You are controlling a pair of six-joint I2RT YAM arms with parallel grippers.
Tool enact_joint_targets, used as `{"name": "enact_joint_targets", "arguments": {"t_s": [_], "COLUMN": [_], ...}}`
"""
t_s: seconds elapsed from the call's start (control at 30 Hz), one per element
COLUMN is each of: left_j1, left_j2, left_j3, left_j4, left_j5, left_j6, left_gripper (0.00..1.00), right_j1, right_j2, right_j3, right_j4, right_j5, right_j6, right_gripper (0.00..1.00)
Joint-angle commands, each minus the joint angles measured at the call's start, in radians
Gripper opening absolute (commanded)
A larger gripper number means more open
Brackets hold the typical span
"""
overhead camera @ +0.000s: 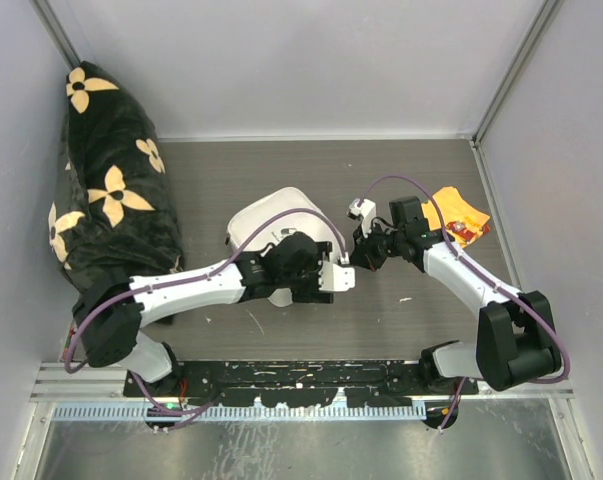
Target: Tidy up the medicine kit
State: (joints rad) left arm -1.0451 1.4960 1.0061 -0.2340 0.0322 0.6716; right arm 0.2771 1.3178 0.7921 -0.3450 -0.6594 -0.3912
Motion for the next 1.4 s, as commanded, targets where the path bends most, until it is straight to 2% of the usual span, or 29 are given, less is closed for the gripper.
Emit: {"name": "enact_joint_targets", "arguments": {"t_s": [0.0,0.1,0.2,0.47,0.63,0.67,0.83,1.1,1.23,1.37], "left_j1": [0.0,0.0,0.0,0.0,0.001,0.001,0.003,0.028,0.029,0.029], "left_j2": [0.08,0.145,0.175,0.109,0.024,0.006,-0.098,-0.179,-0.259,-0.276], "left_j3": [0.087,0.119,0.117,0.021,-0.049,-0.064,-0.117,-0.174,-0.254,-0.279], "left_j4": [0.112,0.128,0.125,0.015,-0.074,-0.088,-0.16,-0.227,-0.236,-0.306], "left_j5": [-0.061,-0.112,-0.132,-0.119,-0.103,-0.096,-0.039,0.036,0.124,0.194], "left_j6": [-0.028,-0.02,0.004,0.055,0.077,0.084,0.119,0.131,0.285,0.402], "left_gripper": [0.82,0.78,0.67,0.25,0.02,0.0,0.0,0.0,0.0,0.0], "right_j1": [-0.006,-0.007,-0.007,-0.006,-0.007,-0.007,-0.01,-0.016,-0.016,0.009], "right_j2": [-0.055,-0.06,-0.065,-0.069,-0.063,-0.063,-0.055,-0.073,-0.079,-0.051], "right_j3": [0.02,0.02,0.018,0.022,0.021,0.019,0.02,-0.006,-0.019,-0.026], "right_j4": [0.061,0.061,0.06,0.043,0.036,0.035,0.042,0.108,0.184,0.248], "right_j5": [-0.059,-0.059,-0.06,-0.052,-0.033,-0.025,0.018,0.14,0.2,0.235], "right_j6": [-0.008,-0.007,-0.008,-0.035,-0.053,-0.06,-0.069,-0.04,0.031,0.047], "right_gripper": [0.01,0.01,0.01,0.01,0.01,0.01,0.01,0.01,0.01,0.01]}}
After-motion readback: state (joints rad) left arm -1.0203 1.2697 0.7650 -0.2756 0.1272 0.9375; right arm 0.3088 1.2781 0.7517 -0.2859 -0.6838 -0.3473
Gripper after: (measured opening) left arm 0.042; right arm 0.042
